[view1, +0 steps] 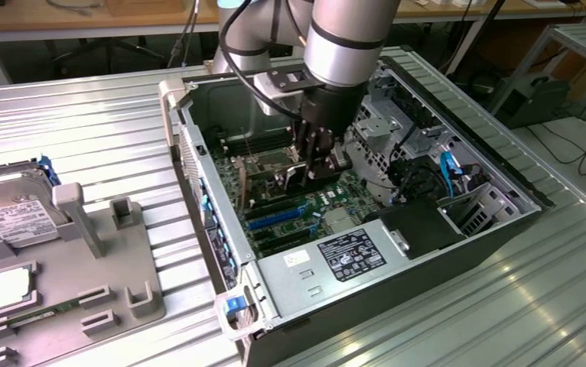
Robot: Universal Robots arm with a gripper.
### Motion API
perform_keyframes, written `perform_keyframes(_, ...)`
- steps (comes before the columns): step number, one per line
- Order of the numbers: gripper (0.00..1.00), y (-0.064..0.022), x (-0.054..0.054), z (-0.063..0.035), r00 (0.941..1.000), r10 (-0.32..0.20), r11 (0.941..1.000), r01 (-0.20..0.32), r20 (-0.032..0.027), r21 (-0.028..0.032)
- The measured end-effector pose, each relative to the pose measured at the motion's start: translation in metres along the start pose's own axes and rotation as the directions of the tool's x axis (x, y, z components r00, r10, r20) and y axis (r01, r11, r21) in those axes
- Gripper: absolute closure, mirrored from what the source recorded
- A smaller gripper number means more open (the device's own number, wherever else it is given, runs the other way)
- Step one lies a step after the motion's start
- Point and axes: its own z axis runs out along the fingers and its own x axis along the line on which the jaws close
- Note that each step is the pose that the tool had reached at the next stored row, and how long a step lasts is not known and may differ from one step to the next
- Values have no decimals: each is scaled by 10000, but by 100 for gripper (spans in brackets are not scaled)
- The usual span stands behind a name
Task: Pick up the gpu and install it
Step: 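Insert the gpu into the slot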
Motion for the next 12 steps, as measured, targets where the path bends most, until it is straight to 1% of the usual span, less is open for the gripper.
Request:
perform_keyframes(5,73,21,1,99,10000,0,10000,0,1,0)
perform_keyframes(9,73,81,1,173,10000,1,10000,-1,0,0)
perform_keyframes(12,73,86,2,227,10000,-2,10000,2,0,0)
